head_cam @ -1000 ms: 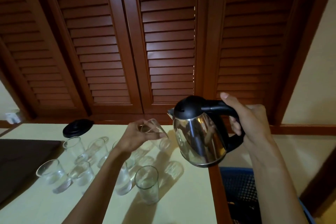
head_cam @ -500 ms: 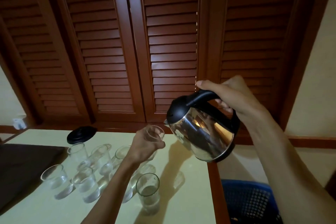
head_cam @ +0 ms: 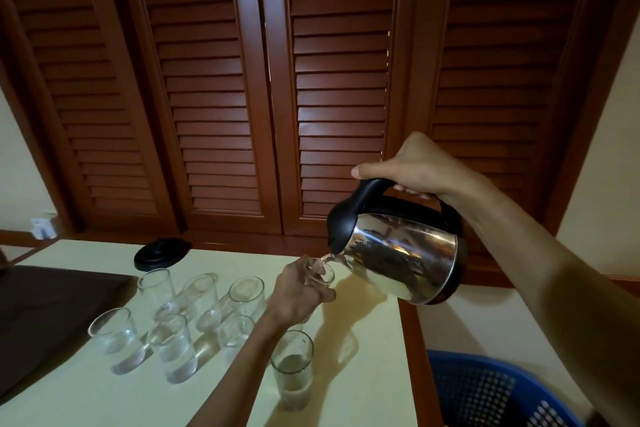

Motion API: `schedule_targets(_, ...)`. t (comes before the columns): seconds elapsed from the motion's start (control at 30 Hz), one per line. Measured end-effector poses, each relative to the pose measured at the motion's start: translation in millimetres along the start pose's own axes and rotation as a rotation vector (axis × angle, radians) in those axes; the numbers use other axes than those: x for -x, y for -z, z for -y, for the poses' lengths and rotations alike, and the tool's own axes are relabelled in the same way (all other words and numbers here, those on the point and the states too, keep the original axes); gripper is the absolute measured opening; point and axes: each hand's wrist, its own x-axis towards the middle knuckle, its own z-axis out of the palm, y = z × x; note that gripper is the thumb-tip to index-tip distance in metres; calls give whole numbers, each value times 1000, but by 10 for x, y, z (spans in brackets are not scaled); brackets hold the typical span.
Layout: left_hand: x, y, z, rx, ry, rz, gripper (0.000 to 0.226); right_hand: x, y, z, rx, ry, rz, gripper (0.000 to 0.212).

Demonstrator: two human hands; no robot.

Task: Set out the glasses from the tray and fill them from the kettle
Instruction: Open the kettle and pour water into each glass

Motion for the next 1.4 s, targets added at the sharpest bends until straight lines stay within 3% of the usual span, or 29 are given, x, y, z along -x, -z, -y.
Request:
schedule_targets(0.9, -57, 125, 137, 79, 40, 5, 35, 78, 274, 295, 29, 39, -72, 49)
schedule_targets(1.4, -43, 87, 34, 66, 13, -10, 37, 99, 70, 85, -41, 16, -103, 52)
